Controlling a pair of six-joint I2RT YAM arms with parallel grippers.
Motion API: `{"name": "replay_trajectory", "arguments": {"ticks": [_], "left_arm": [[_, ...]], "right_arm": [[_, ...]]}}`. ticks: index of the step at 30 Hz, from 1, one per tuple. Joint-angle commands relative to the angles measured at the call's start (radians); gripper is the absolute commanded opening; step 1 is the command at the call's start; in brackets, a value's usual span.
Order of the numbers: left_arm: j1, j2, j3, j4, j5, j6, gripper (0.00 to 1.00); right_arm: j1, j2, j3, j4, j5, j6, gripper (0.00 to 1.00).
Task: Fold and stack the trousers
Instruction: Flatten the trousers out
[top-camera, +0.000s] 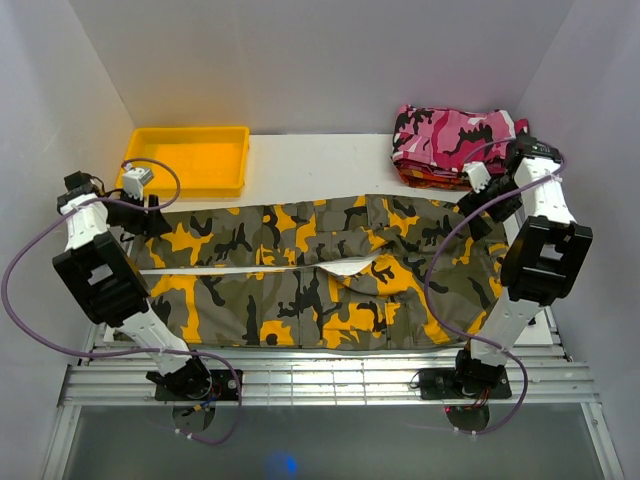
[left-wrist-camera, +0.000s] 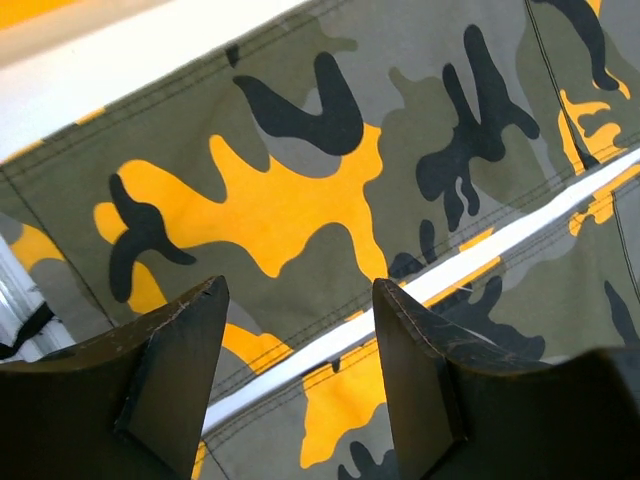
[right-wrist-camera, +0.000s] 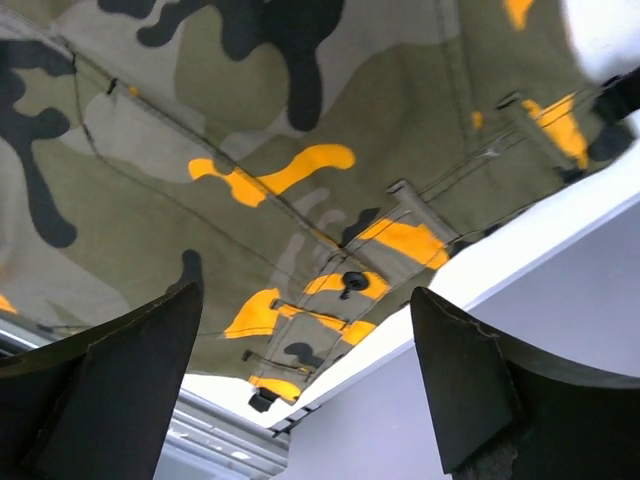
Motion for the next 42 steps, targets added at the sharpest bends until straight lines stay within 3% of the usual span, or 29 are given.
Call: {"name": "replay_trajectory", "arguments": {"ticks": [1,8,14,24,37,42], "left_arm": [[-0.002,-0.012,0.06,0.044,0.035,-0.011,0.7],[0.0,0.233,0.393,0.093,0.046,0.009,0.67],[-0.006,0.483,0.657,0.129,-0.011,-0.09,0.65],[-0.009,0.582,0.599,0.132,-0.069,0.086,0.66],[0.02,0.56,0.473,0.123,-0.072,0.129,0.7],[0.056,0.571,0.58,0.075,0.001,0.052,0.72]], "right_arm": [[0.001,0.028,0.108,0.05,0.001,-0.051,0.9],[0.002,0.254,0.352,0.049,0.03,-0.169,0.81],[0.001,0.307,0.36,0.128,0.045,-0.218,0.75],[-0.013,0.295,0.29,0.247,-0.03,-0.315,0.8],[-0.053,0.246,0.195,0.226,-0.088,-0.328,0.82],[-0.065,0.23,0.182,0.214,-0.107,-0.322,0.83]]}}
